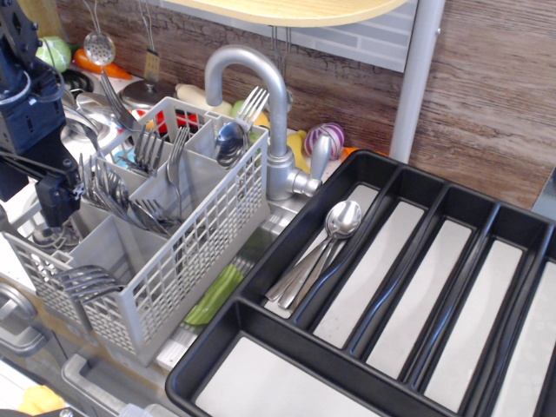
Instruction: Put small spoon from basket to tray
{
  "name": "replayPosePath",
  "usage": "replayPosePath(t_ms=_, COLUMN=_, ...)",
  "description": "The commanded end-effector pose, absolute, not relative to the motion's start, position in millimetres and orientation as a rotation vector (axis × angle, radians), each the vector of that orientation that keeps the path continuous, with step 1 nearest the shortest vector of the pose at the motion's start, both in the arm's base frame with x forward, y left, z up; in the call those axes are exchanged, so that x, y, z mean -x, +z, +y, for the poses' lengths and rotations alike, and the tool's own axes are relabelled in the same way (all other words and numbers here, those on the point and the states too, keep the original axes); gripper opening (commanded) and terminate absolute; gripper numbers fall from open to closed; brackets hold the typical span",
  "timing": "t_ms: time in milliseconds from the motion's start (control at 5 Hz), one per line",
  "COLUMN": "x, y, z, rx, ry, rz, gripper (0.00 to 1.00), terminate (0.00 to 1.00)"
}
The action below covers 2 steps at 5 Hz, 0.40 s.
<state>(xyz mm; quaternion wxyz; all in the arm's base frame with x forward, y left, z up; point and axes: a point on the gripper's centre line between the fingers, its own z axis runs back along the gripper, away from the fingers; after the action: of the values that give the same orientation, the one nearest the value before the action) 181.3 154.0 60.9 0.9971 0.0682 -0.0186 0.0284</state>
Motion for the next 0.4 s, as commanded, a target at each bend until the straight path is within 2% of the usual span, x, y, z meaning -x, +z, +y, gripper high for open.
replayPosePath(t_ms=0, x=-181.3, y=60.9, z=154.0, rx=-0.137, ry=0.057, rz=-0.037, gripper=1.0, terminate=0.0)
replayPosePath(t_ms=200, x=-186.9, y=53.5, z=158.3, rx=-0.112, ry=0.032, rz=-0.029, gripper=1.0, terminate=0.0)
